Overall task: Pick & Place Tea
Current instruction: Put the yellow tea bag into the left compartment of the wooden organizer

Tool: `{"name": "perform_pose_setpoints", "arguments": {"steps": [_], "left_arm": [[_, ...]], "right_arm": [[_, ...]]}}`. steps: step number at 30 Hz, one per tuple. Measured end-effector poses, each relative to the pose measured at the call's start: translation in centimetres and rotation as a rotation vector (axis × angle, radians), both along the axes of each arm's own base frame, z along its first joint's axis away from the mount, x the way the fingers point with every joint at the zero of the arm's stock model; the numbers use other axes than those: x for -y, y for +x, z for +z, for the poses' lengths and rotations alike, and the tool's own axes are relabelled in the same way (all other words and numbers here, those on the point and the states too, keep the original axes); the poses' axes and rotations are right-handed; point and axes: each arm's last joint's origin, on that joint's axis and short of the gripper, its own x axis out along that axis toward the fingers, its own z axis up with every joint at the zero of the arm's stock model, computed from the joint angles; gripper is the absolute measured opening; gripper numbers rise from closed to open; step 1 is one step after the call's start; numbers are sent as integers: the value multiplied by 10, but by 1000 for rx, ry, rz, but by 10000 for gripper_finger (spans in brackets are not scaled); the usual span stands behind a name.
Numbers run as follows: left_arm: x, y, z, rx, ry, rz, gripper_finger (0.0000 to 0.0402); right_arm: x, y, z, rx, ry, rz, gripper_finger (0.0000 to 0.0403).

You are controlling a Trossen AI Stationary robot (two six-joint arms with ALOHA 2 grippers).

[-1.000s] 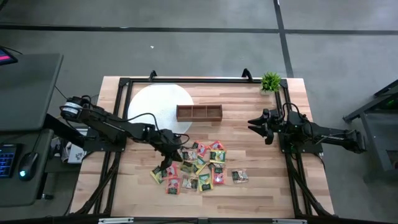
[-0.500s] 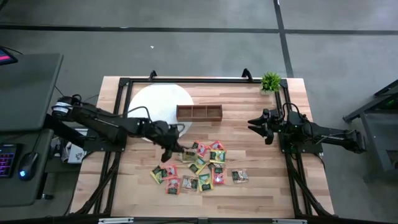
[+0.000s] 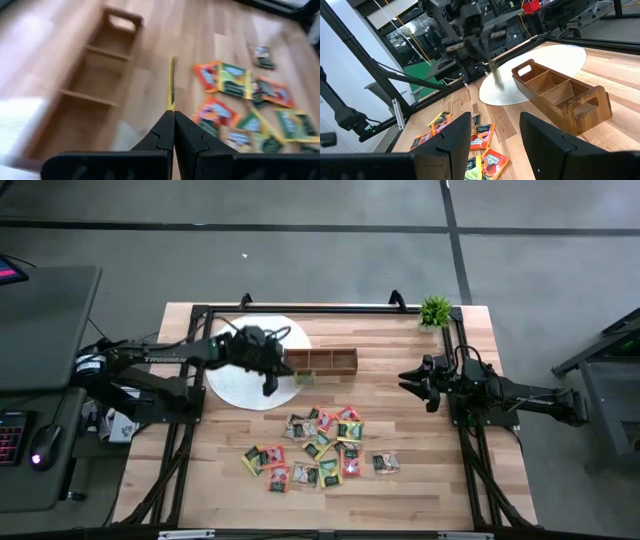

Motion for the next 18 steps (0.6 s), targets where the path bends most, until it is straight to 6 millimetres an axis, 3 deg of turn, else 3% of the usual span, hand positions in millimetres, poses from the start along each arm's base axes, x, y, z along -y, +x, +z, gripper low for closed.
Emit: {"name": "perform_pose_setpoints", "arguments": {"steps": [8, 18], "left_arm": [[-37, -7, 23, -68, 147, 58, 0], [-63, -17, 11, -154, 173, 123, 0]], "right_arm": [[0, 0, 0, -1, 0, 0, 165], [0, 0, 0, -1, 0, 0, 165]]}}
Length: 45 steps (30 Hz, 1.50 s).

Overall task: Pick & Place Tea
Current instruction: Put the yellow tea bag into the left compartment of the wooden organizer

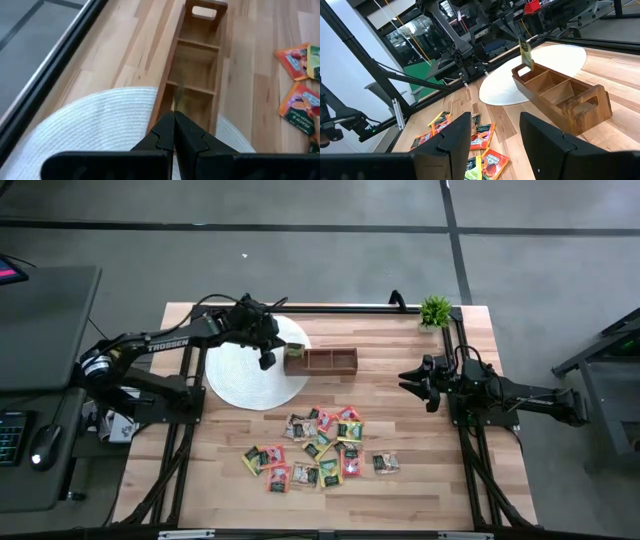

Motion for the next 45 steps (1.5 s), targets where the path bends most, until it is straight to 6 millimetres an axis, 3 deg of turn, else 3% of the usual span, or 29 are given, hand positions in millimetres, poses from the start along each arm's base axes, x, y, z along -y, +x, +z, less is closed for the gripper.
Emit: {"name": "perform_pose_setpoints", "arguments": {"steps": [12, 45], "left_arm": [[-9, 14, -25, -48, -38, -23, 0], [-11, 15, -25, -54, -11, 20, 1]], "right_arm": [[0, 0, 0, 0, 0, 0, 165], [0, 0, 0, -1, 0, 0, 165]]}}
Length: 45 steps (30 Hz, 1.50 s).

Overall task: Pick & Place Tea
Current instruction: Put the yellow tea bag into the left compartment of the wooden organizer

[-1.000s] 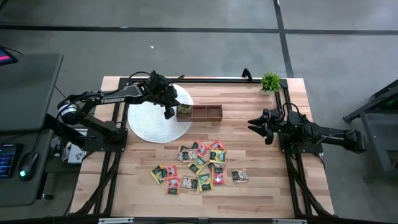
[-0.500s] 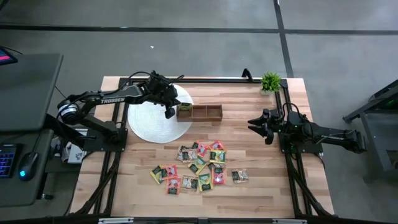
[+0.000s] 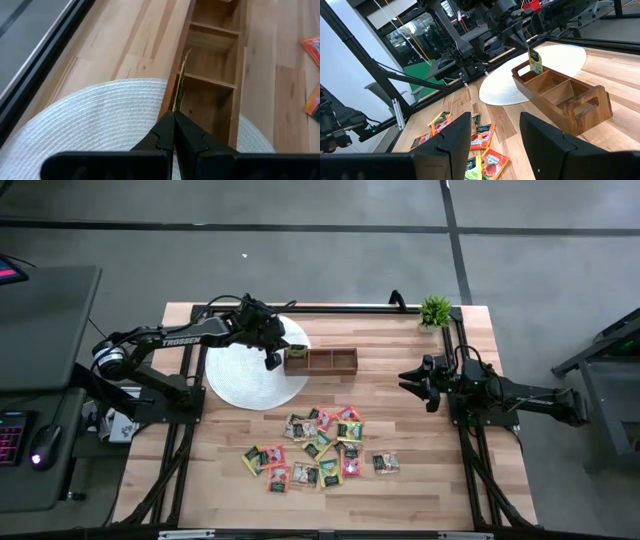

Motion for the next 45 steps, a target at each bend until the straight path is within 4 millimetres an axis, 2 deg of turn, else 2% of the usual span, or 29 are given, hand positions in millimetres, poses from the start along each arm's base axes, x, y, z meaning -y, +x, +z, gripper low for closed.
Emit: {"name": "perform_pose_setpoints", "arguments": {"steps": [11, 20, 25, 35, 45], "left_arm": [[2, -3, -3, -43, -9, -21, 6], [1, -3, -3, -47, -3, 5, 88], [0, -3, -3, -61, 23, 37, 116], [-2, -1, -3, -52, 51, 57, 119], [-9, 12, -16, -14, 42, 33, 119]], "right_arm": [[0, 0, 0, 0, 0, 0, 165], [0, 0, 0, 0, 0, 0, 165], [0, 0, 0, 0, 0, 0, 165], [0, 0, 0, 0, 0, 0, 165], [0, 0, 0, 0, 0, 0, 165]]}}
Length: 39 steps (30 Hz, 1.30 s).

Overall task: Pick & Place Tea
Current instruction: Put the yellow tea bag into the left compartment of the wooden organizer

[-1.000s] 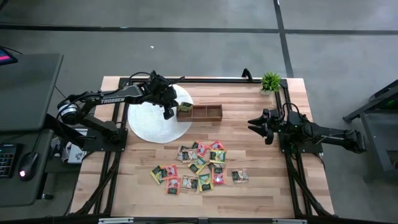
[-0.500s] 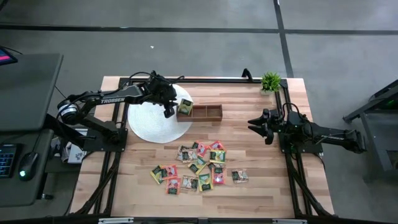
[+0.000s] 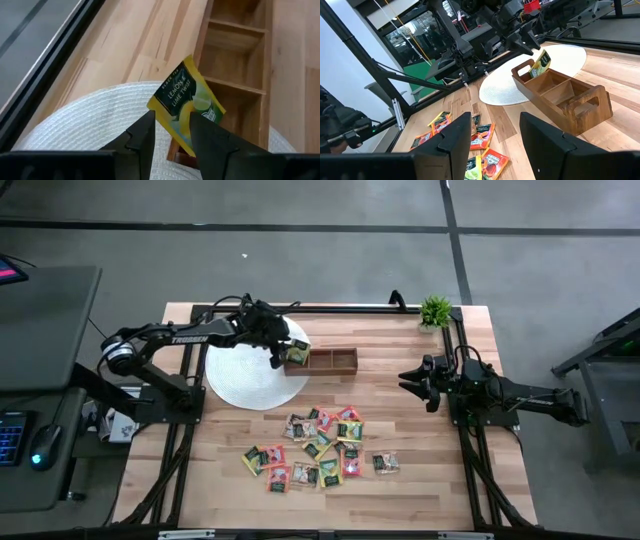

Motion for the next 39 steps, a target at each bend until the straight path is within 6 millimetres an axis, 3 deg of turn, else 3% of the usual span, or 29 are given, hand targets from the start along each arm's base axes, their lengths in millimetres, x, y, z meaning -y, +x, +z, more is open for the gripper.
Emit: {"name": "perform_pose_setpoints", "arguments": {"steps": [9, 23, 39], "left_arm": [[-5, 0, -7, -50, 34, 65, 119], [-9, 10, -26, -37, -26, 16, 119], [-9, 14, -21, -5, -96, -27, 119]], "right_arm": [[0, 0, 0, 0, 0, 0, 165], [0, 0, 0, 0, 0, 0, 165], [0, 0, 0, 0, 0, 0, 165]]}}
